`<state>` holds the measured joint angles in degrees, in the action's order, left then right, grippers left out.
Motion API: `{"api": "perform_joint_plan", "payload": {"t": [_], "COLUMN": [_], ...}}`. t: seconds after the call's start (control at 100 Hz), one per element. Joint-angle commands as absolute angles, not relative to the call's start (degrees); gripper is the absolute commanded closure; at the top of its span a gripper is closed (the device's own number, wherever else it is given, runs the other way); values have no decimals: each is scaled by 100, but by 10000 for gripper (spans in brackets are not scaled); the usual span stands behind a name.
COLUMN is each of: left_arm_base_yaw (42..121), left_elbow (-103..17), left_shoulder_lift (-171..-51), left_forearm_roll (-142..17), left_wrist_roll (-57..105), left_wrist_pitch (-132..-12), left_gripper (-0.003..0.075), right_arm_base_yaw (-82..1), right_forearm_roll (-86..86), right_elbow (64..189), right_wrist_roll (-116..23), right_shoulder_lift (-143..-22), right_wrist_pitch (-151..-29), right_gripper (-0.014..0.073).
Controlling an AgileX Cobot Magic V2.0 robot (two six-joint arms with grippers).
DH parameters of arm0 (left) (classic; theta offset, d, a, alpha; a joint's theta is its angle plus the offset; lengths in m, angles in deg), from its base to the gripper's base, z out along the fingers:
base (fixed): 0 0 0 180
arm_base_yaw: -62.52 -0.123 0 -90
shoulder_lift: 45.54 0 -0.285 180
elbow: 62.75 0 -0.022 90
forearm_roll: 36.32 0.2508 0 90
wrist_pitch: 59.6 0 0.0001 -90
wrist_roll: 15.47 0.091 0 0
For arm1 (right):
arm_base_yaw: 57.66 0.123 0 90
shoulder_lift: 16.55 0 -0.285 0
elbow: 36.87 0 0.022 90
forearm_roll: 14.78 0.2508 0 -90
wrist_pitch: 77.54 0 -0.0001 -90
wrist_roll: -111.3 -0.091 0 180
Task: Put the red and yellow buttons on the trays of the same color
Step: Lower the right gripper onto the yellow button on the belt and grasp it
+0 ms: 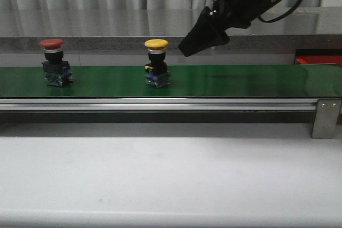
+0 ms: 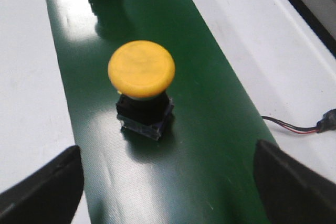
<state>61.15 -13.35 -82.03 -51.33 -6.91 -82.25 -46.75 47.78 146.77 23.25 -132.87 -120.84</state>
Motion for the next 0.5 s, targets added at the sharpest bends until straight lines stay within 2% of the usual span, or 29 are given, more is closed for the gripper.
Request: {"api": "perform_joint_plan", "payload": {"t": [0.0, 0.49], "left_arm_base_yaw": [6160, 6160], "left_elbow": [-1478, -1478], "left_shoulder_lift": [-8214, -8214], "left_forearm_roll": [-5229, -5229], "left_wrist_roll": [-683, -683], "left_wrist_pitch": [-7812, -7812], "left_gripper": [741, 741], "right_arm_base_yaw": [-4674, -4674], "right_forearm_roll": [5153, 5362], "right_elbow": [14887, 14887], "right_wrist_roll": [2428, 2651], "right_shoulder_lift": [-13001, -13158], "right_wrist_pitch": [-12234, -12285], "right_gripper": [-53, -53]}}
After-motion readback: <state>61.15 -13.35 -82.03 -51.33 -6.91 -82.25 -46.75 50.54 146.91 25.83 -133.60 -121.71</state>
